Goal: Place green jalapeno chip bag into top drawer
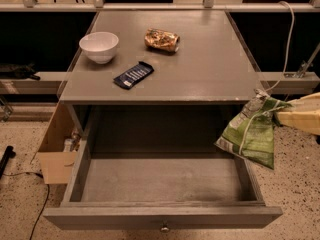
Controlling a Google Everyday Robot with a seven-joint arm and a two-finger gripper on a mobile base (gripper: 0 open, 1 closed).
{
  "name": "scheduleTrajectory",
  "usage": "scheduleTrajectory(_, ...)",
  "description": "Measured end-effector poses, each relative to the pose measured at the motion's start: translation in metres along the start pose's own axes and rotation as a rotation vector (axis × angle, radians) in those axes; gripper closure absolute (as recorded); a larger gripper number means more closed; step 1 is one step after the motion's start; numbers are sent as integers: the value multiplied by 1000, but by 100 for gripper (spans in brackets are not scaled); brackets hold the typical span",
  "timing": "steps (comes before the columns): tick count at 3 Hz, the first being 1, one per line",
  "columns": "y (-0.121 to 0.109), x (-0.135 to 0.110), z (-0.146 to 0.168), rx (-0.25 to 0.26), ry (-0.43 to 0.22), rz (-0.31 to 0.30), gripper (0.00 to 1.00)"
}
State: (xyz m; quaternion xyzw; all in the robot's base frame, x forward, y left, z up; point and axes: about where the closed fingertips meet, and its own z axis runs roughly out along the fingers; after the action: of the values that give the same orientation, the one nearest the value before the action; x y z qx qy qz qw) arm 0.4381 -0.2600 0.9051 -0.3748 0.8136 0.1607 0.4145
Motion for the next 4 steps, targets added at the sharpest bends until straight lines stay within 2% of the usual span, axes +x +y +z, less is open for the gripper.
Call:
scheduleTrajectory(1, 5, -1, 12, -13, 0, 5, 100)
scheduleTrajectory(2, 20, 8, 36, -44, 22, 14, 100)
scheduleTrajectory(4, 75, 60, 108, -147, 86, 93, 100)
